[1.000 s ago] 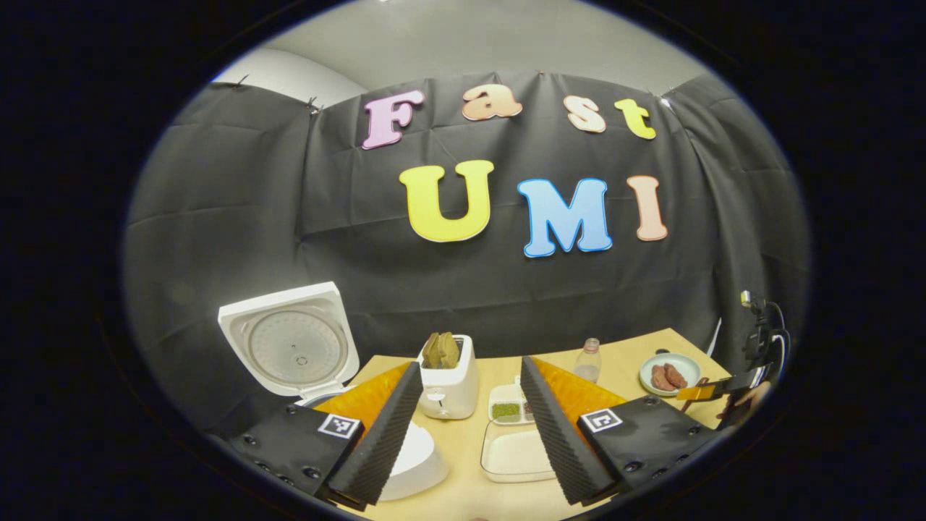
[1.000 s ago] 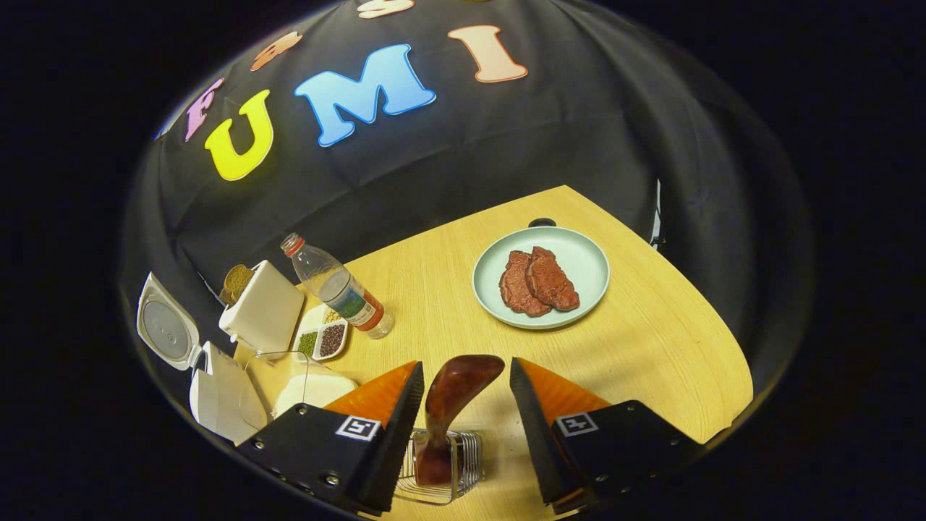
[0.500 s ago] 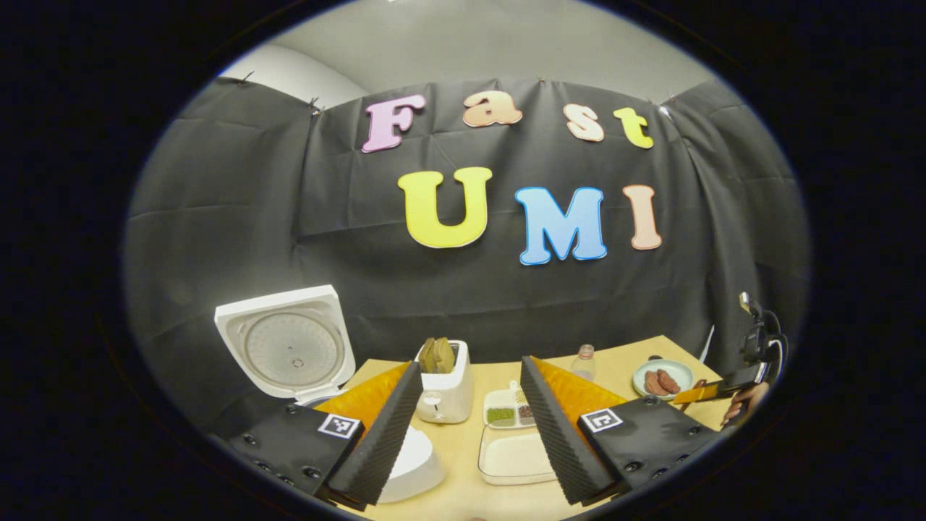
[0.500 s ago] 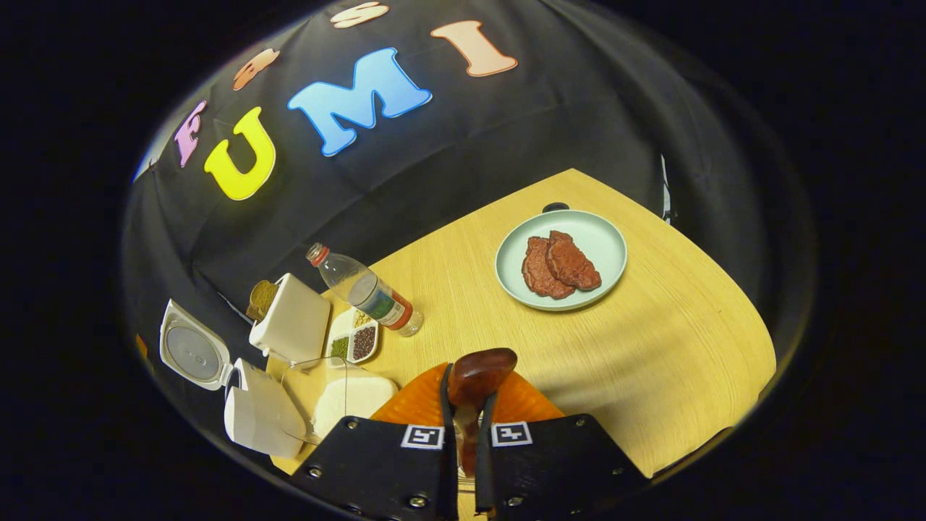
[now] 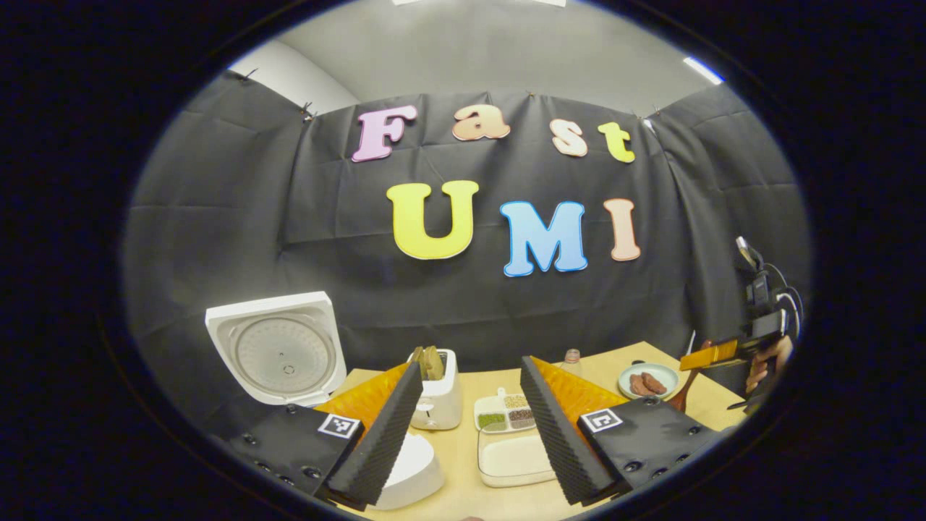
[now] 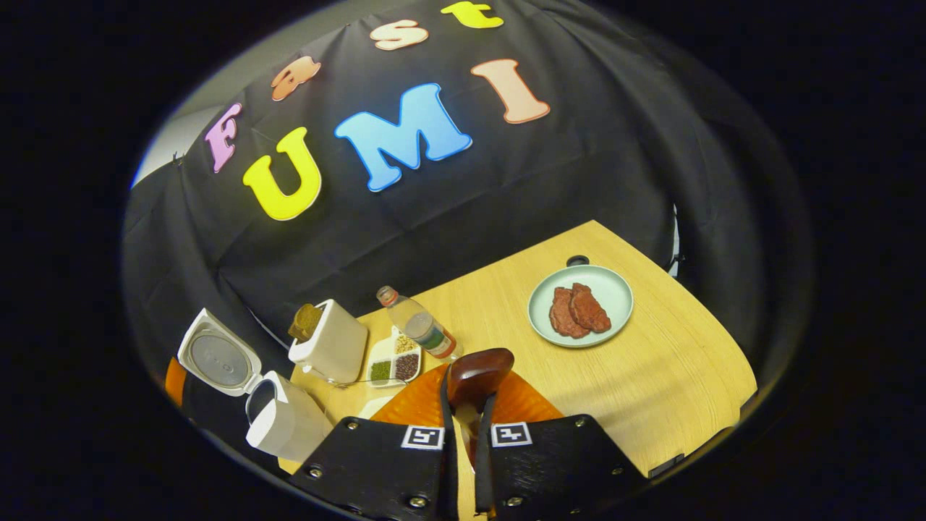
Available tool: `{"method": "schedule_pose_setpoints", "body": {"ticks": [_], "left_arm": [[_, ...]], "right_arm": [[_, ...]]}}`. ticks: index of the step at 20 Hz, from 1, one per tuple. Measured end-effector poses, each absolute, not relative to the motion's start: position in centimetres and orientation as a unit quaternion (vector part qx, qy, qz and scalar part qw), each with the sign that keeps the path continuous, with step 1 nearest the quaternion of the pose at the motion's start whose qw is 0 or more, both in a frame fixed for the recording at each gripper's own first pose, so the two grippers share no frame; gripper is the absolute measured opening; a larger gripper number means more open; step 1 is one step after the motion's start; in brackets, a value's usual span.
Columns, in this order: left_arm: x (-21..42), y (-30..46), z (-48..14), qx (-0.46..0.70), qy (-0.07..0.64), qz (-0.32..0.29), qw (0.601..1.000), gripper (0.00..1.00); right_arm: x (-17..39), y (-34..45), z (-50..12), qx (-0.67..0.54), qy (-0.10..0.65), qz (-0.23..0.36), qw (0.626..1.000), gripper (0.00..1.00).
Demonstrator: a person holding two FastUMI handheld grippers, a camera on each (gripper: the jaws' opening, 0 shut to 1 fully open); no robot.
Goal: Close the left gripper, press the button to open the rice cooker; take a wooden spoon from the chopstick holder with the right hand, scoop a spoonful of rice and pour it into the rice cooker, then put the wooden spoon back into the chopstick holder.
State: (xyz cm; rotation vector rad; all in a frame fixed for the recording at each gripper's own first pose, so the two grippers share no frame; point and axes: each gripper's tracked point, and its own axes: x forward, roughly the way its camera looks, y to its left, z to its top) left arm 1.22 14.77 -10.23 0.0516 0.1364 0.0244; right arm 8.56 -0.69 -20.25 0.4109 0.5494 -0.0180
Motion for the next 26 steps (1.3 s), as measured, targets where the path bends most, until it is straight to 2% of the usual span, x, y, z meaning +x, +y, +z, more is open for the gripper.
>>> {"method": "schedule_pose_setpoints", "body": {"ticks": [4, 9, 16, 22, 26], "left_arm": [[0.0, 16.0, -10.8, 0.031, 0.066, 0.002, 0.997, 0.95], [-1.2, 17.9, -11.1, 0.043, 0.068, 0.005, 0.997, 0.95], [-2.8, 21.2, -12.7, 0.031, 0.083, 0.025, 0.996, 0.95], [-3.2, 24.5, -13.8, 0.018, 0.097, 0.045, 0.994, 0.95], [-3.0, 26.2, -14.8, 0.016, 0.109, 0.054, 0.992, 0.95]], "right_arm": [[10.5, 4.0, -17.5, 0.181, 0.245, 0.032, 0.952, 0.09], [12.5, 9.9, -17.8, 0.142, 0.24, 0.074, 0.957, 0.09], [15.2, 16.9, -23.6, 0.101, 0.271, 0.101, 0.952, 0.1], [17.6, 20.1, -29.3, 0.081, 0.288, 0.093, 0.95, 0.1], [17.2, 22.3, -32.2, 0.078, 0.304, 0.103, 0.944, 0.09]]}}
